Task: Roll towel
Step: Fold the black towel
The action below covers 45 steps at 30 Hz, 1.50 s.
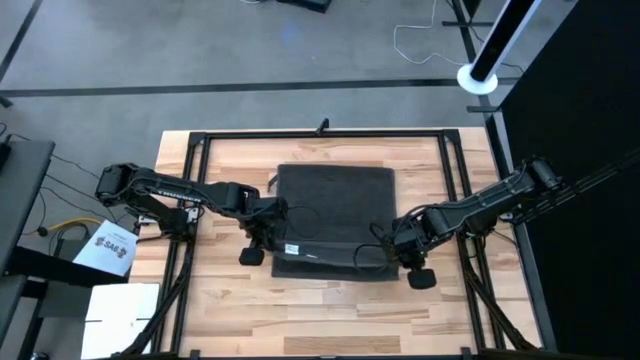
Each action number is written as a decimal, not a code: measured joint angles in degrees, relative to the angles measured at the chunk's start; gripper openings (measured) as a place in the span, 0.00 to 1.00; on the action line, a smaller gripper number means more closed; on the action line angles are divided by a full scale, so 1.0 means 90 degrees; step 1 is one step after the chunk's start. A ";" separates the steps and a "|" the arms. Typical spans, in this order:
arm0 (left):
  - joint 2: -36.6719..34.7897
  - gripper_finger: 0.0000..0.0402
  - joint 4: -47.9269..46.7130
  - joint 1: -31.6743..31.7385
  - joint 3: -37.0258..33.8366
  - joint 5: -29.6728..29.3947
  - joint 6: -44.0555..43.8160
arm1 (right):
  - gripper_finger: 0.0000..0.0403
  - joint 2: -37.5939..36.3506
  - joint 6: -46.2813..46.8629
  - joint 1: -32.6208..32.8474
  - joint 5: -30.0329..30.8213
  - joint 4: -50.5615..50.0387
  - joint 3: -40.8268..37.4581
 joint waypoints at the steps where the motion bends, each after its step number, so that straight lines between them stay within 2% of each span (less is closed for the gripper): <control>1: 0.0000 0.00 -0.0003 0.0000 0.0000 0.0000 -0.0013 | 0.06 0.0000 -0.0010 0.0000 -0.0059 0.0002 0.0000; 8: 0.0000 0.00 -0.0001 0.0000 0.0000 0.0006 -0.0074 | 0.22 -0.0002 -0.0031 0.0000 -0.0145 0.0050 0.0000; 12: 0.0000 0.03 0.0004 0.0000 0.0000 0.0213 -0.0190 | 0.28 -0.0004 -0.0031 0.0000 -0.0145 0.0046 0.0000; 19: 0.0000 0.20 0.0002 0.0000 0.0000 0.0845 -0.0311 | 0.29 -0.0007 -0.0121 0.0000 -0.0135 0.0060 0.0000; 26: 0.0000 0.33 0.0105 0.0034 0.0000 0.0883 -0.0401 | 0.30 -0.0010 -0.0372 0.0000 0.0239 0.0333 -0.0027; 33: 0.0000 0.32 0.0459 0.0142 -0.0077 0.0131 -0.0135 | 0.29 -0.0012 -0.0552 0.0004 0.0192 0.2135 -0.1066; 38: 0.0000 0.32 0.1007 0.0420 -0.0423 0.0066 -0.0118 | 0.29 -0.0012 -0.0532 0.0015 0.0188 0.3374 -0.1876; 45: 0.0000 0.32 0.2507 0.0568 -0.1286 0.0211 -0.0626 | 0.29 0.0090 -0.0100 0.0015 0.0168 0.3353 -0.2621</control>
